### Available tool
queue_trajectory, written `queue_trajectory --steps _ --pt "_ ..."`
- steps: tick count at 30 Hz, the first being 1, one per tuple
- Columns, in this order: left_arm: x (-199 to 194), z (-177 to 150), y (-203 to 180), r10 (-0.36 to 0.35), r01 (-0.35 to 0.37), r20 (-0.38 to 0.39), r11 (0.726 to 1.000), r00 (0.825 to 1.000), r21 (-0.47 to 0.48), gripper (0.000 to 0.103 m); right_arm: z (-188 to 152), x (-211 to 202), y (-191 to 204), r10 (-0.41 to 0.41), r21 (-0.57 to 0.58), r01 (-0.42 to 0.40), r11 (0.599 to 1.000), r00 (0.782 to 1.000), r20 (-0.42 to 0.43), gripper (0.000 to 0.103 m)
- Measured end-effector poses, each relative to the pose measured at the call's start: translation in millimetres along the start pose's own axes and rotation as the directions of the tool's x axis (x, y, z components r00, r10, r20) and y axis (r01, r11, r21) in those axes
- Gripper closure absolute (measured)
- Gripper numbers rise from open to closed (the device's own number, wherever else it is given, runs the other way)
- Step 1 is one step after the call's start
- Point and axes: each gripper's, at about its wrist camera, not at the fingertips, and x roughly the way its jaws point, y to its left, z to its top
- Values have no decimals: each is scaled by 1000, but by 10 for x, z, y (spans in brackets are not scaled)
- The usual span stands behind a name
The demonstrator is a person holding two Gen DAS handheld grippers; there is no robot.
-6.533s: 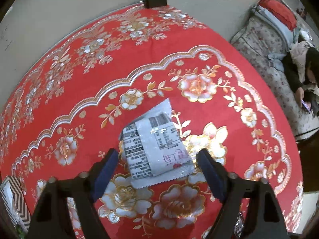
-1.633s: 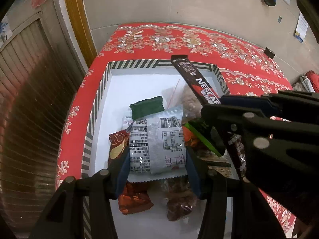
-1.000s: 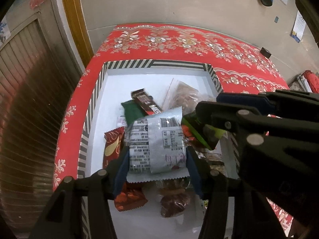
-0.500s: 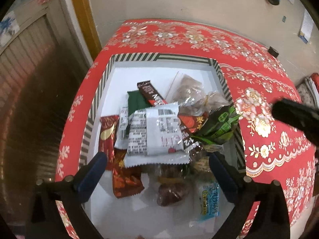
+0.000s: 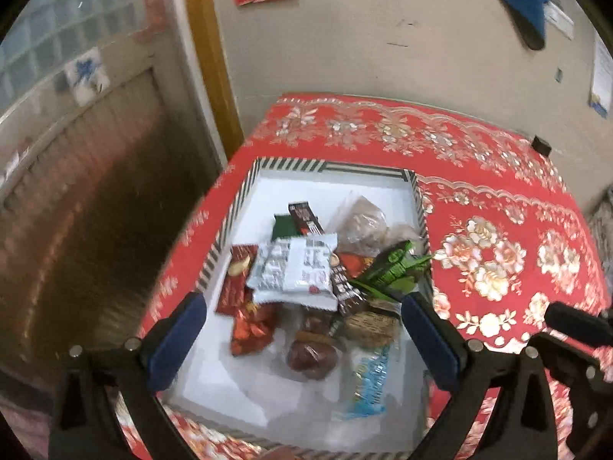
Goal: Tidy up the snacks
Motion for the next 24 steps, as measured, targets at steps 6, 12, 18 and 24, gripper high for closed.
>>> queue_trajectory --steps 6,12,18,24 --pt "61 -179 -63 68 -71 -96 997 993 -35 0 -99 -51 -106 36 4 -36 999 999 -2 79" --pt "41 -300 -10 86 -92 -127 995 988 -44 0 -104 -45 -116 64 -2 -64 998 998 -5 79" --pt "81 -303 57 66 -72 -135 996 989 -44 0 -44 9 -3 77 -27 -77 997 997 -10 79" --pt "175 -293 164 34 -41 -153 998 988 -44 0 18 99 93 65 -26 -65 998 998 -24 79"
